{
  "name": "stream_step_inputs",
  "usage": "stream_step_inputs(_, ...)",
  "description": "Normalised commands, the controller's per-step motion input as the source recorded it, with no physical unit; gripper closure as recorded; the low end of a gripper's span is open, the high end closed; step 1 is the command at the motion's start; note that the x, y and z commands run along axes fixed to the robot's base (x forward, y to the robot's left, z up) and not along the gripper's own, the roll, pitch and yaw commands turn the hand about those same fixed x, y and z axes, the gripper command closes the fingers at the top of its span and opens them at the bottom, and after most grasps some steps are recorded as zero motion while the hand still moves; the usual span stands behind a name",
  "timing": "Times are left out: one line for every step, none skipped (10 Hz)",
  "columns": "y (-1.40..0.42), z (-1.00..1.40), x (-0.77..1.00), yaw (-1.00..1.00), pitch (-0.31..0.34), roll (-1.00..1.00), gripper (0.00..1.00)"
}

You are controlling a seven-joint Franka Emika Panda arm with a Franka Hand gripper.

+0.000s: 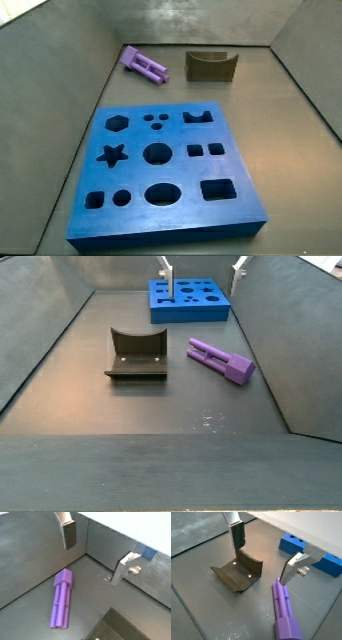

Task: Pick up the 3 prong object. Move up. Rotate the 3 prong object. Place the 3 prong object on the fixture. Regrasp the 3 prong object. Move to above the board. Insert the 3 prong object.
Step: Pick up the 3 prong object.

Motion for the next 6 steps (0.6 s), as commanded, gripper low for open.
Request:
stream_step_inputs(0.01, -0.21, -0.3, 0.41, -0.03, 0.09, 0.0)
stream_step_inputs(0.0, -0.59, -0.09, 1.0, -0.07, 0.06, 0.0)
stream_step_inputs(0.0, -0.64, -0.1, 1.0, -0.074, 0.05, 0.0)
stream_step_inputs(0.0, -0.64, -0.11, 1.0, -0.076, 0.05, 0.0)
stream_step_inputs(0.0, -0.66, -0.11, 1.0, -0.121, 0.02, 0.0)
stream_step_inputs(-0.31, -0.62, -0.21, 0.86, -0.093, 0.14, 0.0)
